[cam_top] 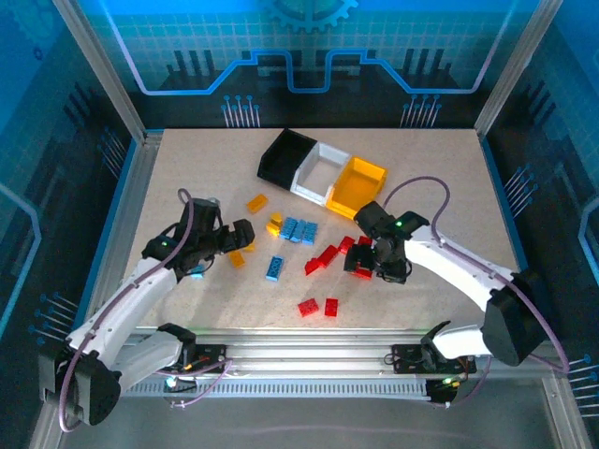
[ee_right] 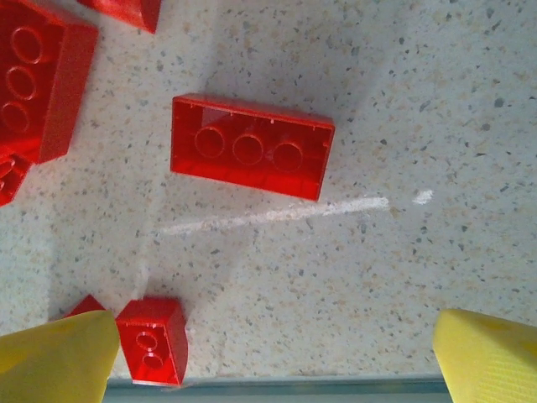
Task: Sort the legos into containers by color
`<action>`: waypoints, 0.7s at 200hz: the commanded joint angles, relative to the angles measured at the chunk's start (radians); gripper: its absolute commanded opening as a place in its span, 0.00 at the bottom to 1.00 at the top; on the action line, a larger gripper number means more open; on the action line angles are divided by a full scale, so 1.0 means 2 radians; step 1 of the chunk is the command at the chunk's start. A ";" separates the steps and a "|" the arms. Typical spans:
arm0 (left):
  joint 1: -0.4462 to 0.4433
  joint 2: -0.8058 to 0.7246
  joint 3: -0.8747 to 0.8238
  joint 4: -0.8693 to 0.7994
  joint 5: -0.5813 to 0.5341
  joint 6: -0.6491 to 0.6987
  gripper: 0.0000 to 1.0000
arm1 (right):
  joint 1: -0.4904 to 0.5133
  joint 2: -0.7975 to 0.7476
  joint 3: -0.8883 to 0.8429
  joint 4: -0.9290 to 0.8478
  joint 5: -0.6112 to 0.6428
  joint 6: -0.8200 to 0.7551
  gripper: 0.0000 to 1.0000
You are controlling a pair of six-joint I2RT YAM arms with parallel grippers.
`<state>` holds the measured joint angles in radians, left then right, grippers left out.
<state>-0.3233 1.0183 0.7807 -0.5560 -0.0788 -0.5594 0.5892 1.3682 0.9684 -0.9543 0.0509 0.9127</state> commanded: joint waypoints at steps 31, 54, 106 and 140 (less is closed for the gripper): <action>-0.013 0.001 0.009 -0.029 0.014 -0.027 0.99 | 0.005 0.078 0.028 0.024 0.033 0.026 0.94; -0.015 -0.006 0.003 -0.038 0.007 -0.032 0.99 | 0.005 0.106 0.036 0.032 0.035 0.029 0.92; -0.015 -0.035 -0.011 -0.055 -0.008 -0.034 0.99 | 0.000 0.156 0.058 0.065 0.017 0.038 0.89; -0.015 -0.039 -0.006 -0.064 -0.013 -0.028 0.99 | -0.005 0.173 0.058 0.077 0.015 0.042 0.86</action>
<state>-0.3454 0.9520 0.7761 -0.6395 -0.0845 -0.6044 0.5880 1.6894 1.0744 -0.8295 0.0933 0.9691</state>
